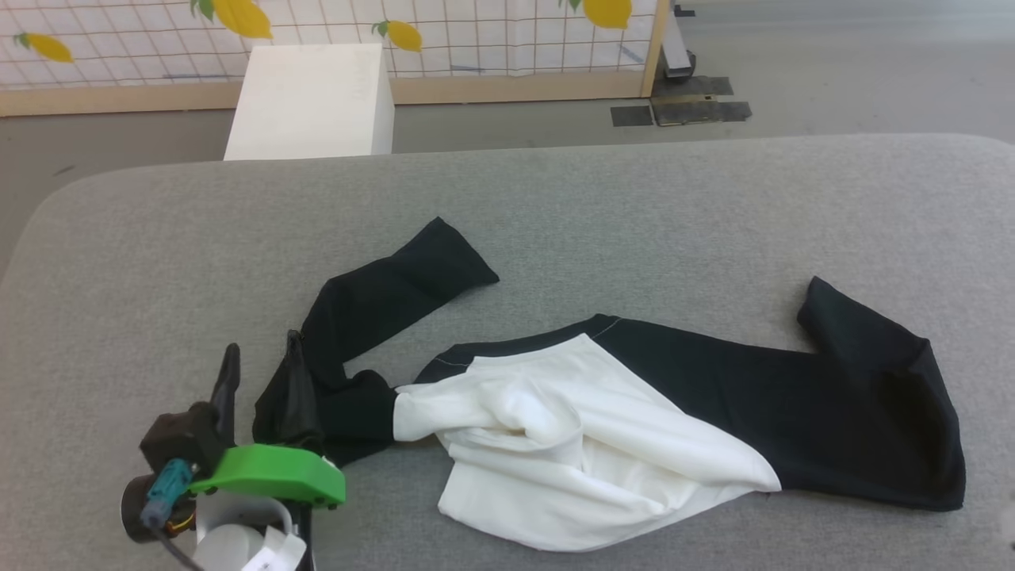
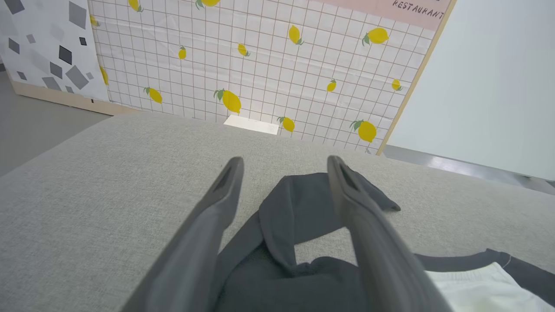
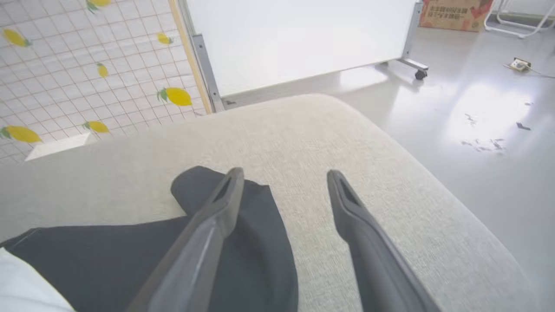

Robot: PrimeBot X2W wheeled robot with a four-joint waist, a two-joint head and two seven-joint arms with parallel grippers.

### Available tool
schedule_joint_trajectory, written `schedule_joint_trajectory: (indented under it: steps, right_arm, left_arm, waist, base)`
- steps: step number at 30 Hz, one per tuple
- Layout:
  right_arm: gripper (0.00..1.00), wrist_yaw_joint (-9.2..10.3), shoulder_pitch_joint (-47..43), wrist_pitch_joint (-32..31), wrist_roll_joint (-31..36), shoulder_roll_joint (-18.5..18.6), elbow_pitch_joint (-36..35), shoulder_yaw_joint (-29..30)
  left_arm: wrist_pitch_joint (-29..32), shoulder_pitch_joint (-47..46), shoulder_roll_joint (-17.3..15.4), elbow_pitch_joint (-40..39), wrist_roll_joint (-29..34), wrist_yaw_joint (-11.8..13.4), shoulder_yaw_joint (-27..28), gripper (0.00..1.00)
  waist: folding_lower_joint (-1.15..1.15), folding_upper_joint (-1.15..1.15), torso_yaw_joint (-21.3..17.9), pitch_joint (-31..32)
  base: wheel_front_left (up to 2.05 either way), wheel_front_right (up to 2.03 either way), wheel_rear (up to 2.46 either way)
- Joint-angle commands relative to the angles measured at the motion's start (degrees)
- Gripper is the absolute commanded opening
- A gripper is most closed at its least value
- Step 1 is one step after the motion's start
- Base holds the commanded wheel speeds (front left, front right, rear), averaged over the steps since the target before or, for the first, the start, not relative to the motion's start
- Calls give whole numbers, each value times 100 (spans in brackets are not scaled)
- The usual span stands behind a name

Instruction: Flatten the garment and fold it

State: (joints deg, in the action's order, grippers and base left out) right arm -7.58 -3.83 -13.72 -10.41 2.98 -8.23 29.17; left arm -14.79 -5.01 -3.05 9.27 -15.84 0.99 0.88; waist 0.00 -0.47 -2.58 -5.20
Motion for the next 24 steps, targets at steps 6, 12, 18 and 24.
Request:
schedule_joint_trajectory:
  steps: [6, 12, 18, 24]
  right_arm:
    - [100, 9, -130, 450, -91, -11, -428, -868]
    - [100, 9, 3, 499, -327, -11, -303, -1655]
    - [100, 9, 126, 588, -405, -11, -201, -1975]
    - [100, 9, 146, 601, -394, -11, -144, -1953]
  left_arm:
    - [859, -743, -234, 650, 289, 47, -252, 100]
    - [2569, -1655, -585, 1679, 630, 346, -433, 100]
    - [3923, -2072, -664, 2229, 512, 179, -558, 85]
    - [3774, -1948, -463, 1830, 109, -134, -512, 0]
  waist:
    - [0, 45, -117, -194]
    - [0, 45, -182, -439]
    - [0, 45, -193, -579]
    - [0, 45, -16, -507]
  base:
    - [0, 0, 0]
    - [0, 0, 0]
    - [0, 0, 0]
    - [0, 0, 0]
